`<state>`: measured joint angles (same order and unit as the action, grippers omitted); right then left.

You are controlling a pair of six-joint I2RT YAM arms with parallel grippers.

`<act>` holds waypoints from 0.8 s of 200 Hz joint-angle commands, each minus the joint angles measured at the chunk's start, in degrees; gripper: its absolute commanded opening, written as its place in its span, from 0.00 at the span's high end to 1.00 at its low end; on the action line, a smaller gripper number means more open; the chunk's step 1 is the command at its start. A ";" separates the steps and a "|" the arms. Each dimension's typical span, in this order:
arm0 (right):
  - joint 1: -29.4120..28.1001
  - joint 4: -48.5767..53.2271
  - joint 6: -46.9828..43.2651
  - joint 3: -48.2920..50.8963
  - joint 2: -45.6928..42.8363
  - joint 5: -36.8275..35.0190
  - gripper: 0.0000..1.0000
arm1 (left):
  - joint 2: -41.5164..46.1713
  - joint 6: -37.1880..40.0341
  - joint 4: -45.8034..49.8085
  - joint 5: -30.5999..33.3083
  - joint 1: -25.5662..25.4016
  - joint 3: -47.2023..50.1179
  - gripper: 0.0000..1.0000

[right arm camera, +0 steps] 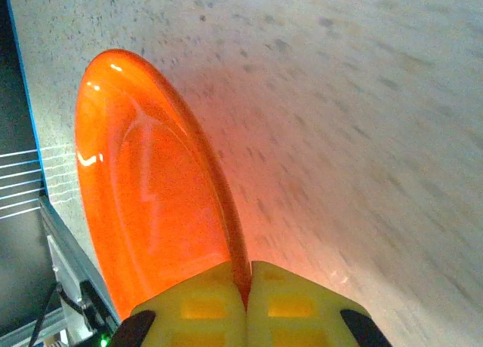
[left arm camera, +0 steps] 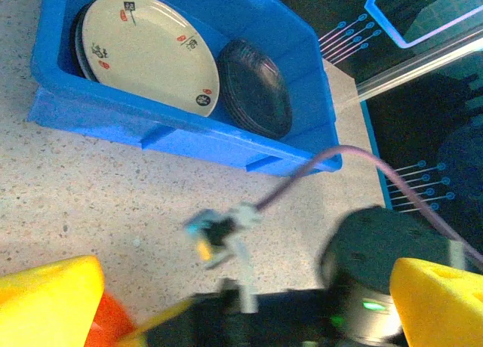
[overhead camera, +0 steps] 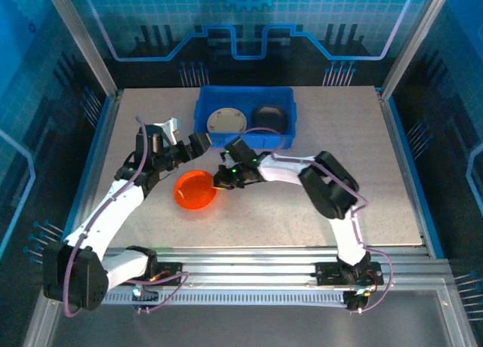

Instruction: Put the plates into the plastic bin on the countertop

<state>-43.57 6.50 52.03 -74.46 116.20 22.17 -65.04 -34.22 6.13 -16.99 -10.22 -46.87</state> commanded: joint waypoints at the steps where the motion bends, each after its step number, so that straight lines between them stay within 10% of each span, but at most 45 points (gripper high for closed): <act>1: 3.09 1.36 -2.56 6.43 -9.93 -0.80 1.00 | 0.30 2.28 1.61 0.98 0.38 -0.40 0.03; 102: 13.55 3.09 -1.50 15.03 -28.13 4.39 1.00 | -4.98 2.81 -0.15 0.61 -5.17 2.89 0.17; 160: 13.80 -0.14 -0.11 15.29 -27.10 5.78 1.00 | -7.71 -1.17 -6.43 -3.34 -5.29 4.47 0.75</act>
<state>-30.20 9.41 50.61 -59.72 89.49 25.67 -71.57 -33.69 3.49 -17.89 -15.20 -43.27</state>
